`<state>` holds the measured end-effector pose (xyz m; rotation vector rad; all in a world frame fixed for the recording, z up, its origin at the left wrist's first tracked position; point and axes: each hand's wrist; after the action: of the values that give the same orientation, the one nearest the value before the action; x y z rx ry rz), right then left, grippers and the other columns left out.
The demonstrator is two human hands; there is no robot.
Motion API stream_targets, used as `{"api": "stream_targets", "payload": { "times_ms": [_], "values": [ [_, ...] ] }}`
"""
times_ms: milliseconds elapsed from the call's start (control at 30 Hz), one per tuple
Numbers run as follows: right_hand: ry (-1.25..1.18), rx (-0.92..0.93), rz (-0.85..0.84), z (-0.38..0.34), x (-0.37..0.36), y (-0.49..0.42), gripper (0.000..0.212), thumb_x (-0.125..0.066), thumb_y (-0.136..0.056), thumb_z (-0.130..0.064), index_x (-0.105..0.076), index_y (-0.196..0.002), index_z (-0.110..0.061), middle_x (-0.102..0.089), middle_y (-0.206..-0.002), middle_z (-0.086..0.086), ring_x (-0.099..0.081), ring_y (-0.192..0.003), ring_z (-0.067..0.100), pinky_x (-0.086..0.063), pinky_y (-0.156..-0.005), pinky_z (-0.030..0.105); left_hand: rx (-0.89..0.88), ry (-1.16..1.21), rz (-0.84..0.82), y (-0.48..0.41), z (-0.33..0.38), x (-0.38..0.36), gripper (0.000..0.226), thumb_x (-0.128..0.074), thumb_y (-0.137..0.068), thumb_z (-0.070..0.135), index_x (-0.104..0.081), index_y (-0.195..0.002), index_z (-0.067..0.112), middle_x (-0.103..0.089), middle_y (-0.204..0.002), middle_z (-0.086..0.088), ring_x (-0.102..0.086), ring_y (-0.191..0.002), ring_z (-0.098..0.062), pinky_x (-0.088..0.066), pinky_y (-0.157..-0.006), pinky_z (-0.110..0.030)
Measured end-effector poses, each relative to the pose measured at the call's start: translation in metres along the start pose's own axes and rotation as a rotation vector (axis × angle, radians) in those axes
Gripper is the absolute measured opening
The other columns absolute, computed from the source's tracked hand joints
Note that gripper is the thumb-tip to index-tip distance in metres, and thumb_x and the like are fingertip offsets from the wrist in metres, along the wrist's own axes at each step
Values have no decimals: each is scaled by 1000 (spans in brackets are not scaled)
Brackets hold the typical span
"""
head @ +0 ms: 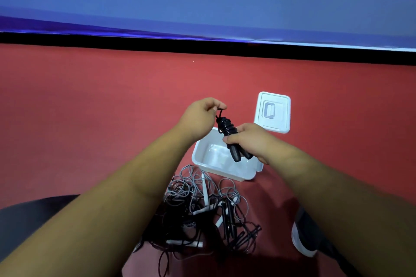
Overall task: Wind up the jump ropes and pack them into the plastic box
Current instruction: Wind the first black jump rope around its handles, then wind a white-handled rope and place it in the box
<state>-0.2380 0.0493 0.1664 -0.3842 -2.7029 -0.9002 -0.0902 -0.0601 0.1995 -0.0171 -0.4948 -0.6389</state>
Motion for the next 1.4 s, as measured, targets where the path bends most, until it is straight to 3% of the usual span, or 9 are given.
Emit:
{"api": "stream_targets", "payload": {
  "times_ms": [100,200,333,600,700,800,1000,1233,1400],
  "values": [
    [-2,-79,24,15,-14,-37,23,-85,-84,-32,-75,-87,-11,-71,-69,4,-56,-59,23,-39,-59,30,88,31,17,-16,-28,-5,35,-48,-105,5,-75,-114,24,-72,-117,8,-60,-97,-16,-44,-69,-6],
    [-14,-144,54,37,-31,-75,23,-86,-85,-32,-74,-85,-13,-75,-81,5,-65,-71,23,-49,-66,32,199,74,28,-31,-66,-8,37,-48,-102,1,-75,-117,22,-71,-117,9,-61,-93,-19,-49,-76,-23],
    [-121,-243,21,72,-58,-121,25,-89,-83,-30,-77,-92,-10,-82,-97,10,-77,-100,30,-60,-100,49,394,102,-44,-44,-120,-10,24,-50,-104,6,-70,-117,8,-73,-117,-9,-68,-87,-21,-53,-77,-34],
    [-159,-371,0,139,-94,-194,39,-88,-73,-44,-80,-80,-7,-81,-85,13,-79,-94,33,-60,-100,51,600,124,-75,-48,-200,-14,23,-46,-106,6,-67,-114,-1,-73,-110,-14,-68,-90,-30,-58,-79,-44],
    [-213,-390,27,146,-105,-204,30,-85,-85,-36,-74,-90,-8,-81,-93,12,-78,-93,29,-60,-100,51,652,157,-59,-48,-215,-16,22,-47,-106,6,-66,-115,-2,-74,-109,-15,-70,-93,-34,-59,-87,-50],
    [-315,-448,3,141,-110,-203,11,-63,-106,-21,-64,-103,-11,-73,-117,9,-72,-103,23,-56,-105,43,687,202,-53,-50,-226,-17,24,-46,-106,5,-64,-117,-5,-74,-111,-19,-69,-91,-34,-59,-82,-47],
    [-429,-417,3,141,-96,-198,30,-55,-108,-21,-65,-131,-6,-78,-111,8,-76,-103,22,-60,-97,40,721,215,-26,-43,-230,-15,23,-45,-104,2,-65,-114,-4,-75,-107,-17,-69,-72,-25,-57,-57,-29],
    [-396,-320,26,108,-75,-139,22,-58,-106,-21,-73,-117,-10,-82,-99,7,-79,-94,24,-66,-83,40,742,90,-24,-12,-224,-23,20,-45,-102,1,-64,-103,3,-73,-101,-17,-63,-73,-27,-46,-59,-33],
    [-355,-345,-60,111,-93,-95,18,-64,-102,-17,-74,-113,-6,-81,-95,12,-74,-75,25,-61,-68,35,671,-201,-243,29,-228,-44,30,-53,-100,4,-78,-111,18,-75,-118,-10,-70,-93,-30,-53,-68,-29]
  ]
}}
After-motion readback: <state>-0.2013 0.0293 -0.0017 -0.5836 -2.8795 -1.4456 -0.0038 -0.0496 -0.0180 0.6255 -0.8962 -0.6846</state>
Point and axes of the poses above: each hand's wrist, its own y-axis away from the middle knuckle, its own x-axis out of the back of the hand, z = x × y
